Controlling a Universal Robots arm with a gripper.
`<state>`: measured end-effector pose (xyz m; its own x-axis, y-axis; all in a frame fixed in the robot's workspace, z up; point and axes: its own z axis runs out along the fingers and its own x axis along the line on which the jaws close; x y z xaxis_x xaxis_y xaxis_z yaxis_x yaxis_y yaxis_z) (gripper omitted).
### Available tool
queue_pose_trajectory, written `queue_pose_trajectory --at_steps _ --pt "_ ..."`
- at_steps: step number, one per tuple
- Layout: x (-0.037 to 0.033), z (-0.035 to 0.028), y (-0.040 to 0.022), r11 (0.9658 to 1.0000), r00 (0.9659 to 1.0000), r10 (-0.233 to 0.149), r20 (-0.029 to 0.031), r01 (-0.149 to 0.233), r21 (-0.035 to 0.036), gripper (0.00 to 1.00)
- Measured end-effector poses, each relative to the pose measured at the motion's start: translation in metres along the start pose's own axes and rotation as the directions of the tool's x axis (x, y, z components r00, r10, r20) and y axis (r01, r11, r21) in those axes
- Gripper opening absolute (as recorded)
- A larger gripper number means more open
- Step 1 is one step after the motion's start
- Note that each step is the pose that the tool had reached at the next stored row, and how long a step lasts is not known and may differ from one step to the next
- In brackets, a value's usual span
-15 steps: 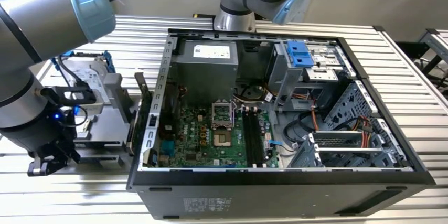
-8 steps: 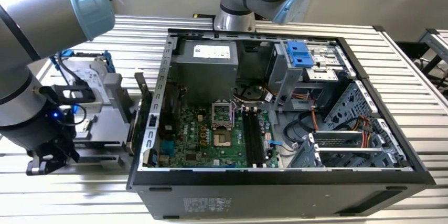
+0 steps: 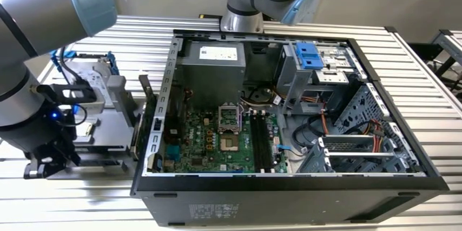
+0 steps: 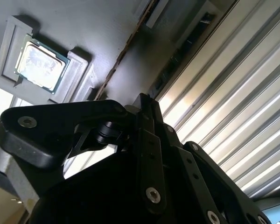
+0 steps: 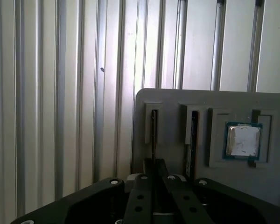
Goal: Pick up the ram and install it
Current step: 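Pick up the ram and move it above insertion slot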
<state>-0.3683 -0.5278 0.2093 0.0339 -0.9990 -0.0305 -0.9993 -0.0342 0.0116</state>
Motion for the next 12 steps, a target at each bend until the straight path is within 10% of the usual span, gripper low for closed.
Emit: queue_pose_trajectory --at_steps 12 --pt "-0.0001 -0.0031 0.0000 1.0000 1.0000 0.006 0.0000 -0.006 0.0001 0.00"
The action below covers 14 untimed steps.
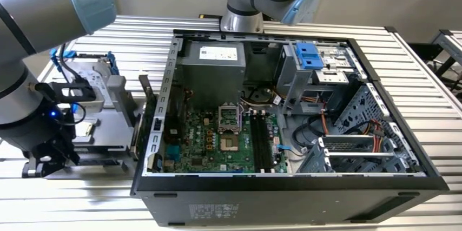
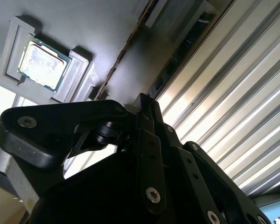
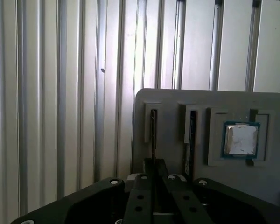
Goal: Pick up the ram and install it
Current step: 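Pick up the ram and move it above insertion slot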
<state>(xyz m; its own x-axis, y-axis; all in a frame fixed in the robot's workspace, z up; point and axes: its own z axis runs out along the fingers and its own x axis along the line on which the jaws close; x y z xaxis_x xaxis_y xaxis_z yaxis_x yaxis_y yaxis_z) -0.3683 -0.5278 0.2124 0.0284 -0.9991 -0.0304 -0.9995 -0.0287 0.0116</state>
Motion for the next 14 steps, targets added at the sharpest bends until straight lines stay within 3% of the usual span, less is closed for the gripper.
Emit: queue_pose_trajectory --at_steps 14 --pt "-0.0001 -0.0034 0.0000 1.0000 1.0000 0.005 0.0016 -0.005 0.0003 0.00"
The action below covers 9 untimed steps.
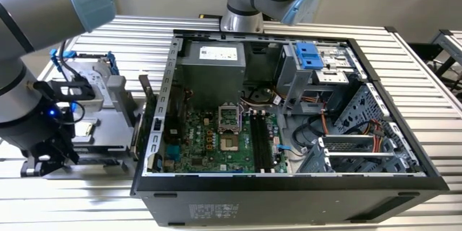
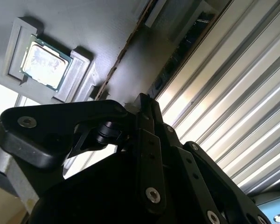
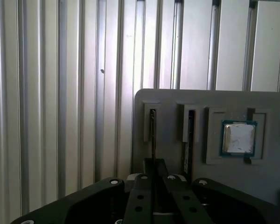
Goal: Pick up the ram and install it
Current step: 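Pick up the ram and move it above insertion slot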
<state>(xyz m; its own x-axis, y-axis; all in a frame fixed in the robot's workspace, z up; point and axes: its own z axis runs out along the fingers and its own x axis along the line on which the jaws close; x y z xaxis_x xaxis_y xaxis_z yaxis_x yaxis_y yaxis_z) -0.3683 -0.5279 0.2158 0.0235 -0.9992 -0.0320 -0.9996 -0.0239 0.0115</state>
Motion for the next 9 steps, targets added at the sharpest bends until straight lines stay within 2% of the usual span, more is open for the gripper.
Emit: queue_pose_trajectory --at_steps 9 --pt "-0.0004 -0.0106 0.0001 1.0000 1.0000 0.000 0.0000 0.000 0.0001 0.00"
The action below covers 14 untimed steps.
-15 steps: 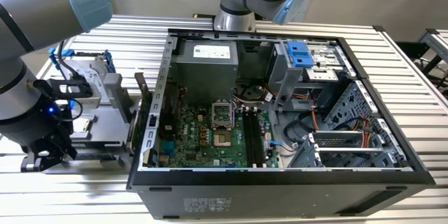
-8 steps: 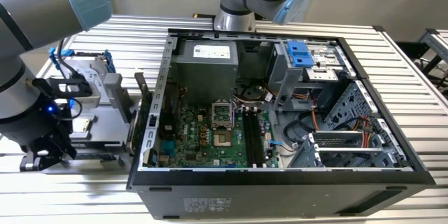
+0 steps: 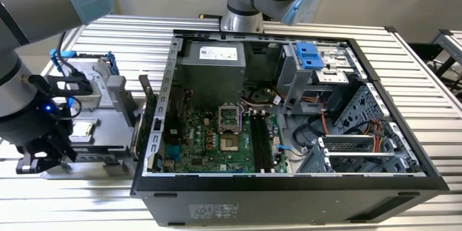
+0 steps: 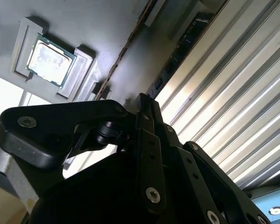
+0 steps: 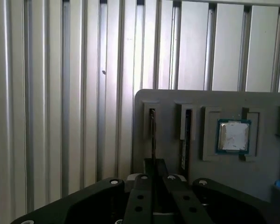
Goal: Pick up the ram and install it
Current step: 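Pick up the ram and move it above insertion slot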
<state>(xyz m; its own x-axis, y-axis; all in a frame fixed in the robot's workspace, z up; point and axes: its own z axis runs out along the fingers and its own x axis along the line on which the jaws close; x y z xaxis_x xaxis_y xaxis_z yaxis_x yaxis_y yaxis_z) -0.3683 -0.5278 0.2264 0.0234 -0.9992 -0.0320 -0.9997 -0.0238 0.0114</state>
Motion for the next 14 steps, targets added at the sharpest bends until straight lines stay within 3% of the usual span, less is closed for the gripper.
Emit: queue_pose_trajectory --at_steps 14 --pt "-0.0003 -0.0098 0.0001 0.9999 0.9999 0.015 0.0002 -0.015 0.0004 0.00"
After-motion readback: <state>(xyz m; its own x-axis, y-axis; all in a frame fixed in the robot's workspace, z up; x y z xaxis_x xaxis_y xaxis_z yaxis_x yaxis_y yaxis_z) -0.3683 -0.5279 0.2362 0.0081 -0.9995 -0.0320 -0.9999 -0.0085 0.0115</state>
